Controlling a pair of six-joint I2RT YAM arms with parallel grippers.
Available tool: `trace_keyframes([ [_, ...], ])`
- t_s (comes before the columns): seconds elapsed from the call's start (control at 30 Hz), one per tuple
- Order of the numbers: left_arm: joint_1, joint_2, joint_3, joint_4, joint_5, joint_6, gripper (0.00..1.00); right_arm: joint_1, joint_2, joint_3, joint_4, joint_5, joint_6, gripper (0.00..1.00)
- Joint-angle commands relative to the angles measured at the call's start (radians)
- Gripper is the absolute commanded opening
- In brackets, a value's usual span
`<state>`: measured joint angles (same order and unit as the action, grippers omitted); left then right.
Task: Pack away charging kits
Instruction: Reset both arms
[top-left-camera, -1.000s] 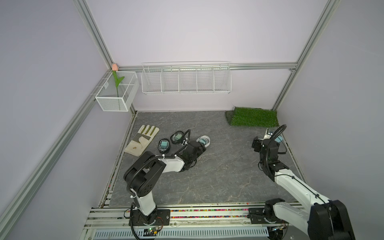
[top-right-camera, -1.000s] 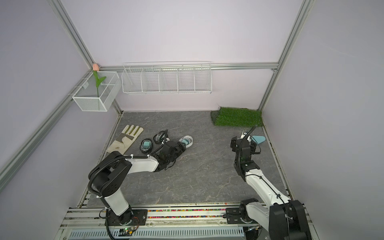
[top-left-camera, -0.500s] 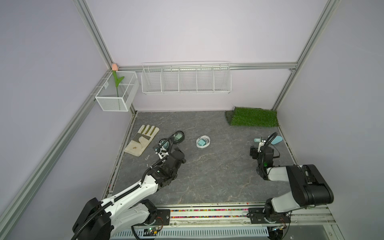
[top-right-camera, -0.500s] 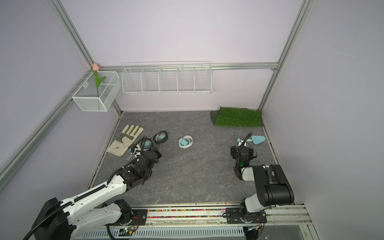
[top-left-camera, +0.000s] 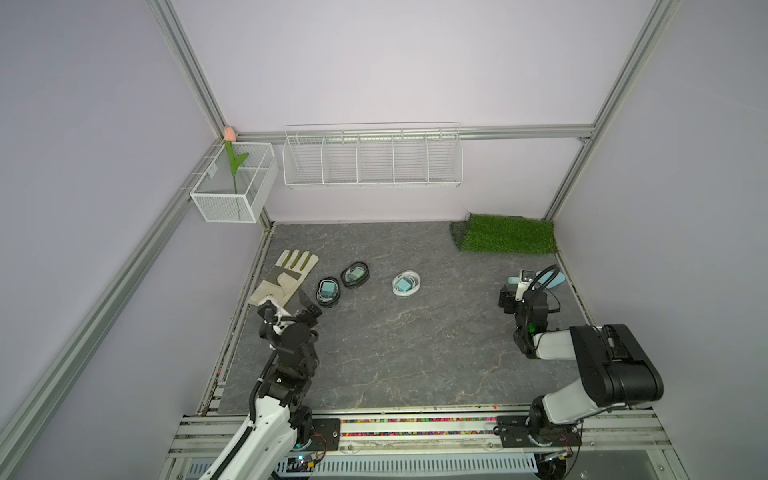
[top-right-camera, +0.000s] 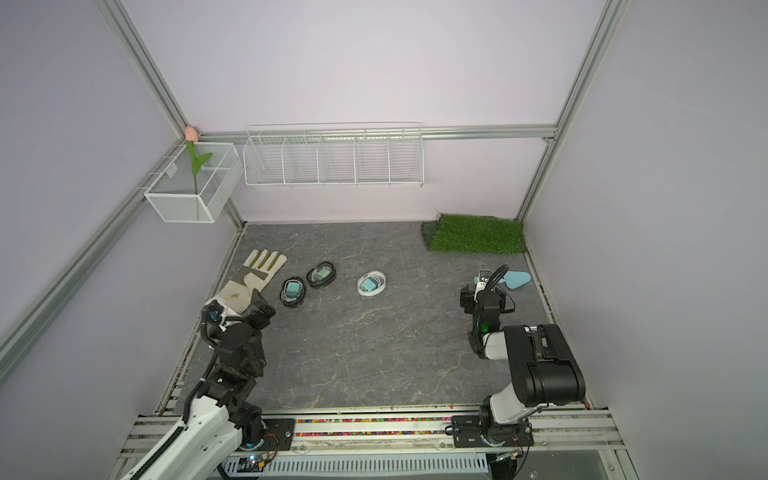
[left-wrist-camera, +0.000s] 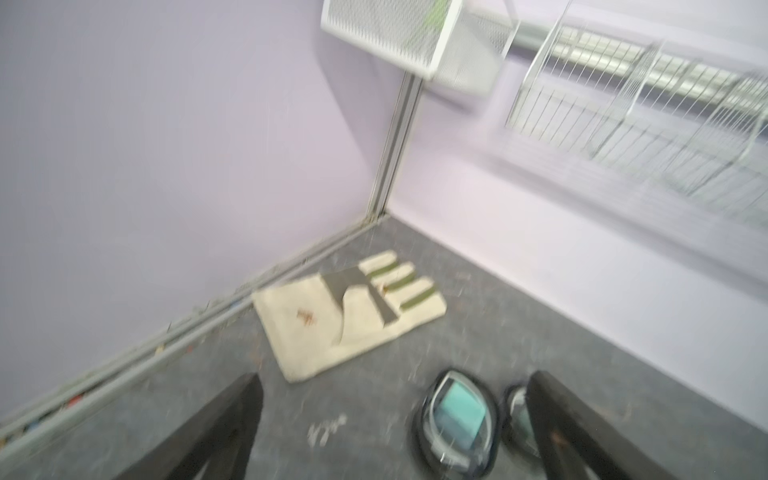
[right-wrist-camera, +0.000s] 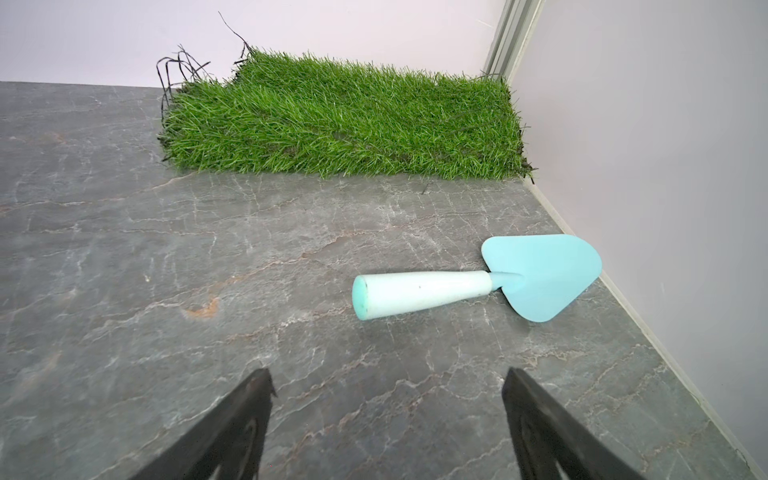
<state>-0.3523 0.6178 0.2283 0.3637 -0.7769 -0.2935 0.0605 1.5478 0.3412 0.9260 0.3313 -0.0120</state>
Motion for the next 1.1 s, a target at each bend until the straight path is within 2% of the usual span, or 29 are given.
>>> trace_keyframes([
  [0.0, 0.077, 0.188, -0.162, 0.280, 0.099, 0.268, 1.00, -0.004, 0.000, 0.009, 0.039, -0.011, -0.008, 0.89],
  [0.03, 0.095, 0.274, -0.173, 0.390, 0.101, 0.277, 1.00, -0.005, -0.001, 0.010, 0.037, -0.011, -0.008, 0.89],
  [0.1, 0.100, 0.374, -0.154, 0.465, 0.077, 0.291, 1.00, -0.005, 0.000, 0.011, 0.036, -0.011, -0.008, 0.89],
  [0.23, 0.215, 0.555, -0.007, 0.419, 0.212, 0.261, 1.00, -0.004, -0.001, 0.009, 0.036, -0.011, -0.008, 0.89],
  [0.37, 0.244, 0.689, 0.056, 0.510, 0.213, 0.294, 1.00, -0.004, 0.000, 0.010, 0.036, -0.011, -0.008, 0.89],
  [0.43, 0.248, 0.695, 0.116, 0.382, 0.236, 0.282, 1.00, -0.005, 0.000, 0.010, 0.036, -0.011, -0.008, 0.89],
  [0.47, 0.248, 0.697, 0.137, 0.339, 0.291, 0.295, 1.00, -0.004, 0.000, 0.010, 0.037, -0.011, -0.008, 0.89],
  [0.57, 0.254, 0.735, 0.179, 0.307, 0.342, 0.290, 1.00, -0.005, -0.001, 0.010, 0.037, -0.011, -0.008, 0.89],
  [0.67, 0.314, 0.739, 0.197, 0.276, 0.420, 0.225, 1.00, -0.004, -0.001, 0.009, 0.037, -0.011, -0.008, 0.89],
  [0.7, 0.315, 0.728, 0.167, 0.332, 0.440, 0.211, 1.00, -0.005, 0.000, 0.010, 0.036, -0.011, -0.008, 0.89],
  [0.77, 0.314, 0.760, 0.056, 0.558, 0.560, 0.241, 1.00, -0.005, 0.000, 0.009, 0.037, -0.011, -0.008, 0.89],
  [0.87, 0.317, 0.995, -0.010, 0.963, 0.499, 0.242, 1.00, -0.005, 0.000, 0.010, 0.035, -0.012, -0.007, 0.89],
  [0.9, 0.318, 0.945, -0.005, 0.858, 0.502, 0.225, 1.00, -0.004, 0.001, 0.010, 0.035, -0.011, -0.006, 0.89],
  [0.93, 0.319, 0.869, 0.043, 0.677, 0.490, 0.204, 1.00, -0.005, -0.001, 0.010, 0.035, -0.011, -0.007, 0.89],
  [0.97, 0.318, 0.850, 0.077, 0.572, 0.487, 0.196, 1.00, -0.005, 0.000, 0.011, 0.035, -0.011, -0.007, 0.89],
  [1.03, 0.317, 0.948, 0.069, 0.748, 0.467, 0.225, 1.00, -0.005, -0.001, 0.011, 0.034, -0.012, -0.006, 0.89],
  [1.07, 0.314, 0.929, 0.075, 0.698, 0.465, 0.213, 1.00, -0.005, 0.000, 0.011, 0.035, -0.012, -0.006, 0.89],
])
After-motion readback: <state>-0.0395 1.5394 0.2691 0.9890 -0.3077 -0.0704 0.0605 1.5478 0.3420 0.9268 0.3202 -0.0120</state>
